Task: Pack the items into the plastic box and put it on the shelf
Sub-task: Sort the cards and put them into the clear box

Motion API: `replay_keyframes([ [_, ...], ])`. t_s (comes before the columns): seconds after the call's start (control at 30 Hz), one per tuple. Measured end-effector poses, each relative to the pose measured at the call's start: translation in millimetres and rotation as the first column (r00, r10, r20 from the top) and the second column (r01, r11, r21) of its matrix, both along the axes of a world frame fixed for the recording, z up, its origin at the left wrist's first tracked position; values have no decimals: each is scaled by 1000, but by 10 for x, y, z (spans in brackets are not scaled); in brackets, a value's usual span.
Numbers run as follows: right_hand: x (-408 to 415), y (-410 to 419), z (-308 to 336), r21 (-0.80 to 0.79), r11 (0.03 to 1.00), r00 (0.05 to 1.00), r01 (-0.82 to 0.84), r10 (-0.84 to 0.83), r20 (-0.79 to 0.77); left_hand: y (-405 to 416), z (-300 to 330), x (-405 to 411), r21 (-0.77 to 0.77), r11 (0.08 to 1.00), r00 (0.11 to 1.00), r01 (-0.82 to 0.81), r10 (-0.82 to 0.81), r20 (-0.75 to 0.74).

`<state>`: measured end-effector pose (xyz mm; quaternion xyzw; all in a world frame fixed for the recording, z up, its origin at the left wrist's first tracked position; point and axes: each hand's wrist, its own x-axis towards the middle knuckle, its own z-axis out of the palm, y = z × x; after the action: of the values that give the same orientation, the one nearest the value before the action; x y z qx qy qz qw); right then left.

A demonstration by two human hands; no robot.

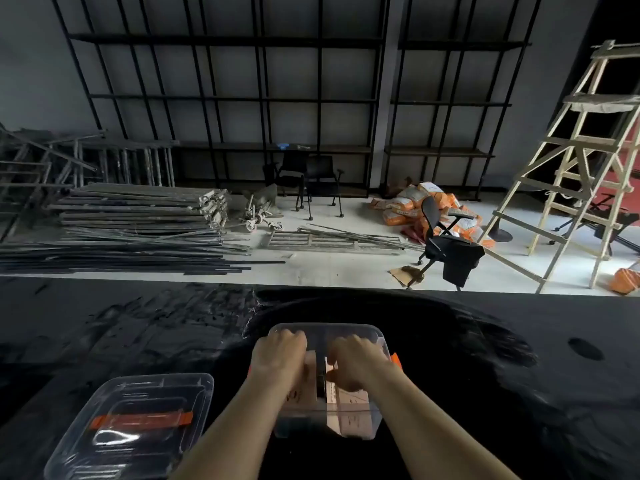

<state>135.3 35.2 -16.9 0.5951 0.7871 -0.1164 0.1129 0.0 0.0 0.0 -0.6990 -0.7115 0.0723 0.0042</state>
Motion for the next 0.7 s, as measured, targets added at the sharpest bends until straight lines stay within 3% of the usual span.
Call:
replay_keyframes([
  [0.1, -7, 18, -131, -175, 981, 992, 89, -103, -76, 23, -75, 60, -47, 998, 997, -40, 36, -66],
  [0.3, 10, 23, -206, -224, 967, 984, 122, -147, -103, 40, -127, 175, -49, 996, 990, -78, 72, -124],
  [0.4, 45, 16, -162, -250, 961, 979, 120, -155, -129, 48, -135, 194, -38, 989, 989, -146, 145, -19],
  [0.53, 101, 20, -25, -358, 925, 936, 125, -229, -267, 71, -97, 137, -34, 969, 935, -246, 247, 256],
  [0.6, 137, 36, 86, -444, 887, 830, 129, -341, -441, 116, -45, 73, -70, 967, 863, -245, 251, 438],
  [0.7, 233, 76, 219, -552, 830, 485, 81, -516, -706, 188, 6, 53, -50, 976, 668, -212, 182, 722],
])
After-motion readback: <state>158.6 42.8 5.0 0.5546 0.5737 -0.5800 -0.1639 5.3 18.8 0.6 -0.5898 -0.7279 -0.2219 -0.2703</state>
